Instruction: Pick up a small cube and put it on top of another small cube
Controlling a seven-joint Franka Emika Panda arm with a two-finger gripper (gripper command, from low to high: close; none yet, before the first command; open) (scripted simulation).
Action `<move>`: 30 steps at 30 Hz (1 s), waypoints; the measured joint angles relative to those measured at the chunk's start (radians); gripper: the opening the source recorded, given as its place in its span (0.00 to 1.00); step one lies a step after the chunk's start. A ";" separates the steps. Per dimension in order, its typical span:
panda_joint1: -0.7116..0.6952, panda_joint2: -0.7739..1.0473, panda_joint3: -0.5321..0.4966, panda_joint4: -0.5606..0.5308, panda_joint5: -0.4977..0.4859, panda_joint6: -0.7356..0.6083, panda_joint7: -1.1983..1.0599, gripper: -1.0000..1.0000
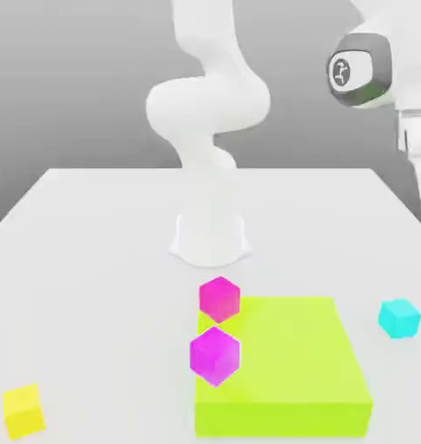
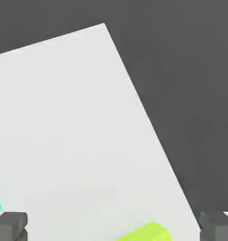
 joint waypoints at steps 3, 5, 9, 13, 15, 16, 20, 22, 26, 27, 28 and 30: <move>0.070 0.108 0.032 -0.039 -0.055 0.056 -0.061 0.50; 0.102 0.181 0.041 -0.064 -0.112 0.092 -0.087 0.50; 0.157 0.326 -0.007 -0.056 -0.214 0.193 -0.051 0.50; 0.203 0.426 -0.062 -0.036 -0.257 0.272 -0.019 0.00; 0.203 0.426 -0.062 -0.036 -0.258 0.271 -0.018 0.00; 0.203 0.426 -0.062 -0.036 -0.258 0.271 -0.018 0.00; 0.199 0.406 -0.055 -0.040 -0.248 0.255 -0.026 0.00; 0.176 0.343 -0.025 -0.054 -0.216 0.205 -0.051 0.00; 0.159 0.248 0.003 -0.065 -0.186 0.137 -0.116 0.00; 0.162 0.256 -0.008 -0.054 -0.220 0.146 -0.128 0.00; 0.155 0.265 -0.026 -0.041 -0.246 0.151 -0.138 0.00; 0.135 0.286 -0.070 -0.011 -0.291 0.158 -0.157 0.00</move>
